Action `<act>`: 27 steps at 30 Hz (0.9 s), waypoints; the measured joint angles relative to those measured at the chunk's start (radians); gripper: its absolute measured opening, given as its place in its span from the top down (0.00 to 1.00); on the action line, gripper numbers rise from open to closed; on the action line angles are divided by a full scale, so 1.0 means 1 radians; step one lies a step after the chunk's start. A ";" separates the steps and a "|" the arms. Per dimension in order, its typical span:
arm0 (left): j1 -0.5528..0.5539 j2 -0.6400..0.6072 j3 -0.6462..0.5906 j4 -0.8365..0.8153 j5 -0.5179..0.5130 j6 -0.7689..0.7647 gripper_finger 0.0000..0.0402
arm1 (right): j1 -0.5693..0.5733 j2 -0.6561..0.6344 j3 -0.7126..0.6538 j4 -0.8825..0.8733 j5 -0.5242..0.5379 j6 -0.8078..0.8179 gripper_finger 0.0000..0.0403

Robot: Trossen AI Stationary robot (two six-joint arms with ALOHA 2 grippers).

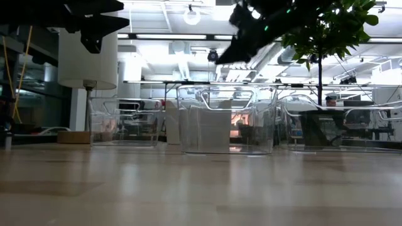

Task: Stack baskets by color
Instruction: Move the left transparent bin to the left of the table

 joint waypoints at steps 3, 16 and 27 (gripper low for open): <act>0.000 0.000 0.000 0.000 0.000 0.000 0.57 | 0.057 -0.051 -0.063 0.041 -0.043 -0.005 1.00; 0.000 0.000 0.000 -0.012 -0.036 -0.024 0.57 | 0.297 -0.292 -0.431 0.423 0.045 0.125 1.00; 0.022 0.041 0.132 -0.520 -0.283 -0.262 0.58 | 0.344 -0.299 -0.422 0.415 0.106 0.117 1.00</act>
